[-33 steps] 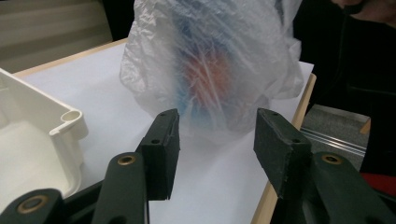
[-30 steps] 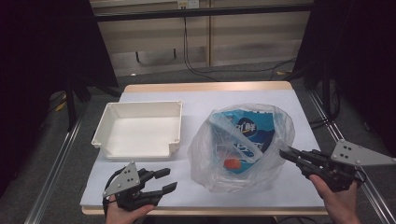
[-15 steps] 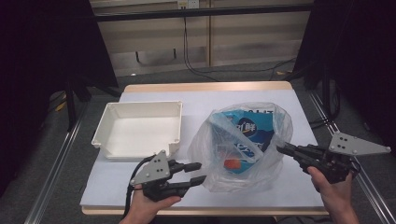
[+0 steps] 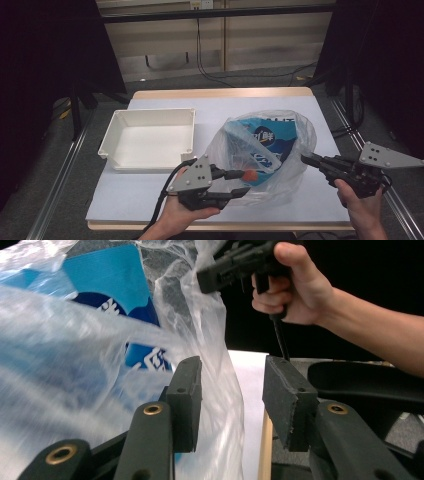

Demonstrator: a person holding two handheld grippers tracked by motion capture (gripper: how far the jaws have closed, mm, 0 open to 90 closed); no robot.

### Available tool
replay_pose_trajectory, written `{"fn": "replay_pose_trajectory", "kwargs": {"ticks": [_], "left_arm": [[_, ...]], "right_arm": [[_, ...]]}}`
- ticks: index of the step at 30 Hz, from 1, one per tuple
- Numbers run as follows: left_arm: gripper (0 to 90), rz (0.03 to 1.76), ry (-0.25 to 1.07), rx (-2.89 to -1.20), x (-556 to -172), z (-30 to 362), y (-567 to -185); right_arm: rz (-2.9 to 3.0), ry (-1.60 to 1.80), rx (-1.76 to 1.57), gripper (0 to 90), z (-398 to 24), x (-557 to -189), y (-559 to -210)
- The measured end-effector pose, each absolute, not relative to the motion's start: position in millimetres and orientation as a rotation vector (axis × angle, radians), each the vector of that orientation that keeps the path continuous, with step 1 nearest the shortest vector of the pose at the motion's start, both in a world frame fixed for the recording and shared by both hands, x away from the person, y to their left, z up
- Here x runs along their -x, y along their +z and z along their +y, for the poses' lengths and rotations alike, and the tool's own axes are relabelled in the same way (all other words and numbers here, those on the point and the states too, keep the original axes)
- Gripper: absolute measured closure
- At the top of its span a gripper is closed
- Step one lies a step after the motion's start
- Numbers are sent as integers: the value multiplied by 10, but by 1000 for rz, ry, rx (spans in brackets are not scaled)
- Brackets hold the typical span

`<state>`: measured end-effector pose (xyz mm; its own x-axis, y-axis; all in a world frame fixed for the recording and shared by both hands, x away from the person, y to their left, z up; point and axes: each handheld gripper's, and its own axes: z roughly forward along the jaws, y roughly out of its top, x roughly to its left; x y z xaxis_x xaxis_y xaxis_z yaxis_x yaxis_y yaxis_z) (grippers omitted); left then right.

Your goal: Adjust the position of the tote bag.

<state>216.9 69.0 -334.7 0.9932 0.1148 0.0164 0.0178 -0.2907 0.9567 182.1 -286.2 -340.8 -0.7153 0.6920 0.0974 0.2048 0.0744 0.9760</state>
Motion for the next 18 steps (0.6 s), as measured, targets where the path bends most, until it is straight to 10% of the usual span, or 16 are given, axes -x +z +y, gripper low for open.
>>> {"fn": "replay_pose_trajectory", "kwargs": {"ticks": [18], "left_arm": [[538,142,181,-2022,-2585,52,-3543]], "right_arm": [[1977,1689,-889,900,-2862,-1841,-3426]]}}
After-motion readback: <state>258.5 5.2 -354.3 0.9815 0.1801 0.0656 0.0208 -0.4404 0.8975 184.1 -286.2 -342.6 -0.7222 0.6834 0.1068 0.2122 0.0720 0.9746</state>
